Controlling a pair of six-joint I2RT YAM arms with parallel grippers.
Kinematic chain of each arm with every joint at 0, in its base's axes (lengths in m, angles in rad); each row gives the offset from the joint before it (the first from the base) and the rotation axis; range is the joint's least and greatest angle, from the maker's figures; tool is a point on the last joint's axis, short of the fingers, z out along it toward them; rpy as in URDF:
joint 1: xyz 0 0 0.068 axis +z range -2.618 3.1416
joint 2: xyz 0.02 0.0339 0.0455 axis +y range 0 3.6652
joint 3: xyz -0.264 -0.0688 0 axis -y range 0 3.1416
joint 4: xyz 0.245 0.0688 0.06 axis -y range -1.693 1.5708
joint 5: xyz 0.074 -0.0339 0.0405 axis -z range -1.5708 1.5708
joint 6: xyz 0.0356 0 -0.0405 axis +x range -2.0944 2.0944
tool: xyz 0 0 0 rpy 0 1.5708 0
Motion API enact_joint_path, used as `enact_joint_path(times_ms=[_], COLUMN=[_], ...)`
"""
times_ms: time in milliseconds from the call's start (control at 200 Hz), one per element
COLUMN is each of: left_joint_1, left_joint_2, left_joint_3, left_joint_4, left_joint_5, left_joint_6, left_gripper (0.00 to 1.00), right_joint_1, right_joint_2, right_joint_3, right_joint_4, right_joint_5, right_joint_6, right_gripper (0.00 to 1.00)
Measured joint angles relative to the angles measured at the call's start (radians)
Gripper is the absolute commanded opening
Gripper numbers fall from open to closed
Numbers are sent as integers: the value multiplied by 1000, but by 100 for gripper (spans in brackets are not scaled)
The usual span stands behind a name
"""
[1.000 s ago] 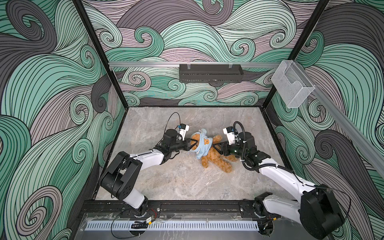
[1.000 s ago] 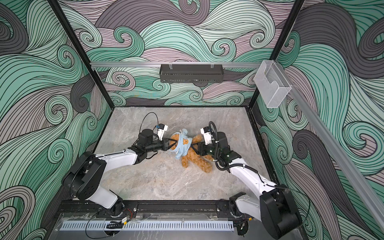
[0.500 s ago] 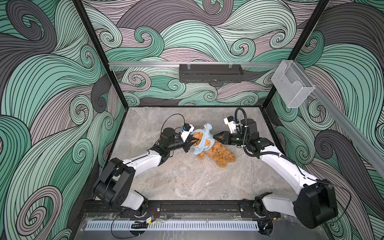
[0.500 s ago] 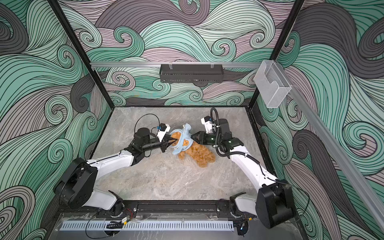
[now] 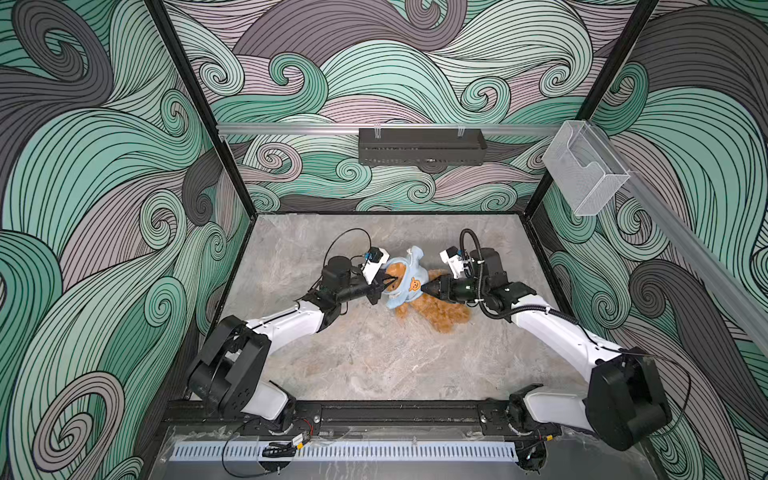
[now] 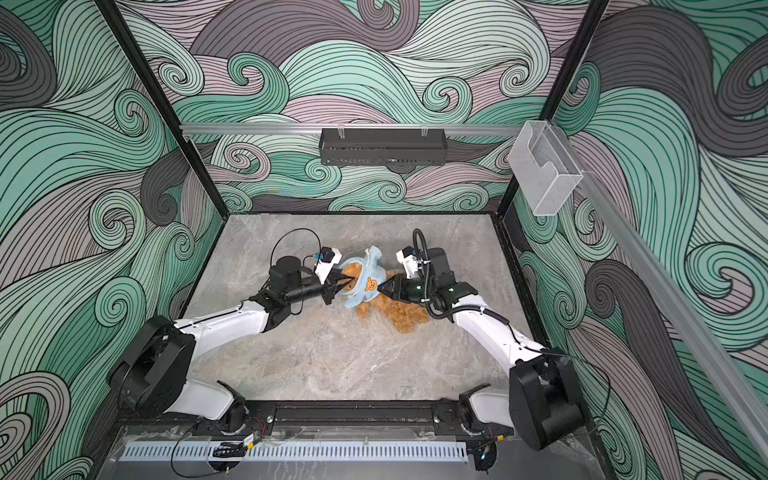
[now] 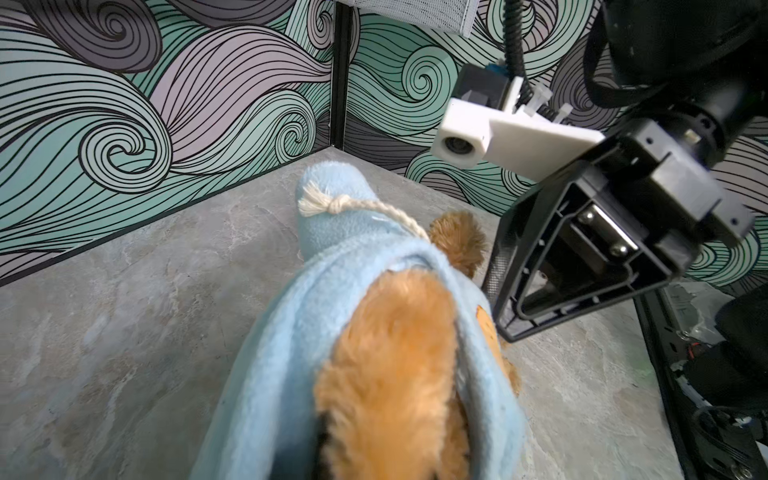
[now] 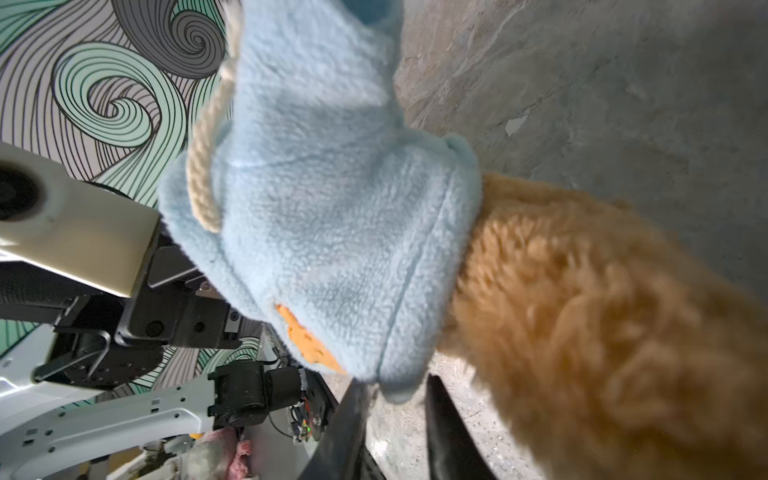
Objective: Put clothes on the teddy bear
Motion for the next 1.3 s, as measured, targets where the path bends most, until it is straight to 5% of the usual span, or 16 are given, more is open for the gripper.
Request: enact_joint_path(times_ms=[80,495,755,995,1131,1301], left_joint_1=[-4,-92,-113,-102,-103,-103], left_joint_2=[0,0,5,8,28,40], left_joint_3=[1,42,69,98,98,98], left_joint_4=[-18,-203,-299,-291,-251,-234], left_joint_5=[-55,-506,-642,-679,-614,-536], left_joint_6=[-22,-433,-719,-798,-769,-734], left_gripper=[0,0,0,0,0,0], right_joint_1=[7,180,293,337,260,129], right_joint_2=[-4,-29,-71,-17,-11,22], right_joint_3=[-23,-151,-258,-335,-293,-164], right_joint_4=[55,349,396,421,394,390], right_joint_5=[4,196,399,452,390,281], right_joint_6=[28,150,129,114,60,11], right_gripper=[0,0,0,0,39,48])
